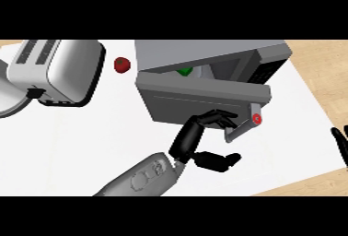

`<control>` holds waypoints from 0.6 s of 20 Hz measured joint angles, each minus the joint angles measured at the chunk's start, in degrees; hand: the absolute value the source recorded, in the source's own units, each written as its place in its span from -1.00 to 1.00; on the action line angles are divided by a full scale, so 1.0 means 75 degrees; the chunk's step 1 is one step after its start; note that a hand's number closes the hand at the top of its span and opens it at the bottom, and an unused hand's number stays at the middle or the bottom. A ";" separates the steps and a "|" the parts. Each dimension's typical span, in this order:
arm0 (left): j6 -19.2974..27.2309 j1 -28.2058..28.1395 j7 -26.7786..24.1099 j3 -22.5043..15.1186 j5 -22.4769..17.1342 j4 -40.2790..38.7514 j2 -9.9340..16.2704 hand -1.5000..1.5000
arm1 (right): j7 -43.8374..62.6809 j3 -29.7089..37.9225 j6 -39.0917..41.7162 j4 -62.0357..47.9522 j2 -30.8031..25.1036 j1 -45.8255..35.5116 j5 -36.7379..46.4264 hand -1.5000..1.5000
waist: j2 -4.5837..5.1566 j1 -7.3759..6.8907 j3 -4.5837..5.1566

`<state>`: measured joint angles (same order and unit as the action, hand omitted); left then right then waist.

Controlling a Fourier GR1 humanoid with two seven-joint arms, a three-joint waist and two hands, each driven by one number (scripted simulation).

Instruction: Pick up the milk, place it into the microwave and close the microwave

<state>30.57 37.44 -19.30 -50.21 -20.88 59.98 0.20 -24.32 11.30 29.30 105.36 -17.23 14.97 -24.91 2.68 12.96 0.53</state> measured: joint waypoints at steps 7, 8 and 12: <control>0.0398 0.0667 -0.0439 0.0206 -0.0705 -0.0423 -0.0017 -1.00 | 0.0242 0.0068 0.0150 0.0134 -0.0231 -0.0276 -0.0481 -1.00 | 0.0121 0.0390 -0.0015; 0.0422 0.0770 -0.0493 0.0233 -0.0800 -0.0488 -0.0021 -1.00 | 0.0280 0.0067 0.0153 0.0136 -0.0248 -0.0329 -0.0545 -1.00 | 0.0139 0.0418 -0.0016; 0.0579 0.1152 -0.0654 0.0292 -0.1127 -0.0726 -0.0023 -1.00 | 0.0420 0.0058 0.0235 0.0160 -0.0380 -0.0547 -0.0787 -1.00 | 0.0195 0.0581 -0.0025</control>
<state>34.91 46.08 -24.20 -48.02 -29.33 54.53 0.03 -21.18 11.74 31.07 106.56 -20.08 10.87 -30.82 4.14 17.32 0.35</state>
